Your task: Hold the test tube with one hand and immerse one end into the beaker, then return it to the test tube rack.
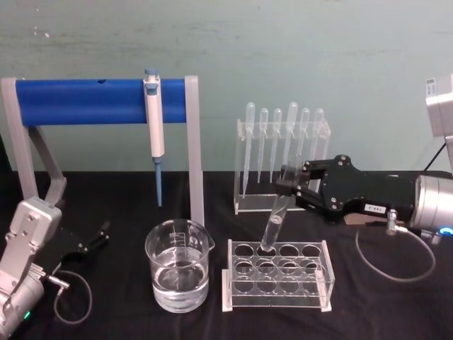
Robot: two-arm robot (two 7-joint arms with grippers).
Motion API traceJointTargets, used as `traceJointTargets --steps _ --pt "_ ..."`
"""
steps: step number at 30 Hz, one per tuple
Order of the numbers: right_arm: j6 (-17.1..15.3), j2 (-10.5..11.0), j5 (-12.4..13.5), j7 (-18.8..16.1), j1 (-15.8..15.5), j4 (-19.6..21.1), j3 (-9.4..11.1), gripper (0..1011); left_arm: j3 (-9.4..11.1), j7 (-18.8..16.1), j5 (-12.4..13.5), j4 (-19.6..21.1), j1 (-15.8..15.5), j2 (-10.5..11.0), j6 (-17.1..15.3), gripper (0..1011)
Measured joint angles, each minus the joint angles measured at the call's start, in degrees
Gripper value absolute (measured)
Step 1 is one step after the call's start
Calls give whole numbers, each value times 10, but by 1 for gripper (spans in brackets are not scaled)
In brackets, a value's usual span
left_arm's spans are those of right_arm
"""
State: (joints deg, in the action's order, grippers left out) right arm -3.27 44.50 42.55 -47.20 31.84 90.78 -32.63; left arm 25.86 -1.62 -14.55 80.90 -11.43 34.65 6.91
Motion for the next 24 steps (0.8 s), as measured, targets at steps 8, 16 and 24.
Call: traceJointTargets --steps 8,16,24 --pt "7 11 -6 6 -30 16 8 225 0 0 0 0 0 0 0 1000" --pt "13 10 -13 7 -46 13 11 226 0 0 0 0 0 0 0 1000" --pt "22 1 -21 4 -51 -2 14 225 0 0 0 0 0 0 0 1000"
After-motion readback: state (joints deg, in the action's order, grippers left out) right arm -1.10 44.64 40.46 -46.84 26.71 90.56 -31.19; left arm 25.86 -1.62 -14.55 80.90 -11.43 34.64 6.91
